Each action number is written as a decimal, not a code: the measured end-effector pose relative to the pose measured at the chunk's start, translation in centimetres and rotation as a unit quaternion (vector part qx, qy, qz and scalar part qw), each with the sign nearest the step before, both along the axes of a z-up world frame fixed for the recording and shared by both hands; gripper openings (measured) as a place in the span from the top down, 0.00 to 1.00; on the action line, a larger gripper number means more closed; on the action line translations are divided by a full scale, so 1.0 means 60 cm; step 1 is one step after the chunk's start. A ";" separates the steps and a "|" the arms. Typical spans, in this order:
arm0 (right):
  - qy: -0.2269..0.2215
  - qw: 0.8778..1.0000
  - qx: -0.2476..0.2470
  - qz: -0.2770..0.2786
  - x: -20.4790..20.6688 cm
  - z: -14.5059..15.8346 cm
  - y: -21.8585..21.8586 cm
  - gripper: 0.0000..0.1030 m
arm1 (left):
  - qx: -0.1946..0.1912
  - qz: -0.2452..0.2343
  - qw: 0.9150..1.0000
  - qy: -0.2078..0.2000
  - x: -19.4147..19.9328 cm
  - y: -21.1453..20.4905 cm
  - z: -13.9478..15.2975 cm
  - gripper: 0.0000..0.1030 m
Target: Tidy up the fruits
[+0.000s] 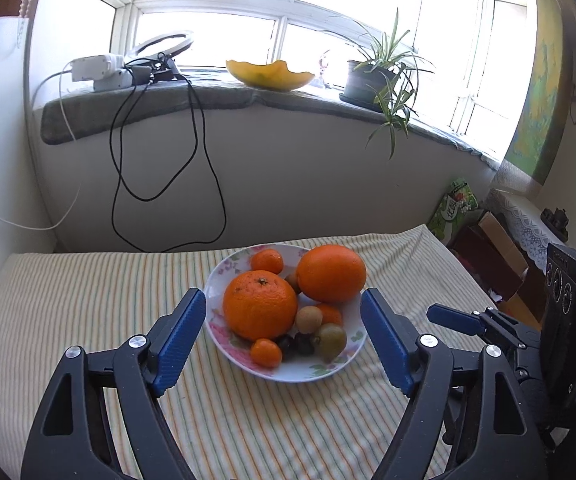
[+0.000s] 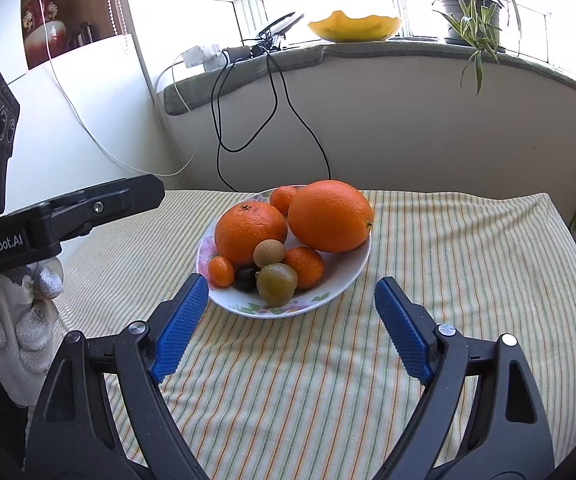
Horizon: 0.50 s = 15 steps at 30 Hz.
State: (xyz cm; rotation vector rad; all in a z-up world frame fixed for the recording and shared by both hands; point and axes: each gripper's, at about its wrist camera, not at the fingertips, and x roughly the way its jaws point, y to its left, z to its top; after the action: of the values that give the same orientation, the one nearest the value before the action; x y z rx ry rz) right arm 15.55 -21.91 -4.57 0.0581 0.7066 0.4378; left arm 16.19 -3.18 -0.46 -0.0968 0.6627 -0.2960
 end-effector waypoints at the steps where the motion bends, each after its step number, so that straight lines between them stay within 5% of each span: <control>1: 0.000 1.000 0.002 -0.002 -0.002 0.001 -0.003 0.14 | 0.002 0.002 1.000 0.001 -0.007 0.000 -0.002 0.21; 15: -0.017 0.999 0.010 -0.033 -0.037 0.012 -0.025 0.06 | 0.026 0.040 0.999 -0.002 -0.077 0.005 -0.013 0.21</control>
State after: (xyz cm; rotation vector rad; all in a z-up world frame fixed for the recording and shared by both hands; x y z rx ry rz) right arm 13.36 -23.40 -3.86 0.0932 0.6640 0.3817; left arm 11.60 -2.88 -1.23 -0.0725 0.6602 -0.2023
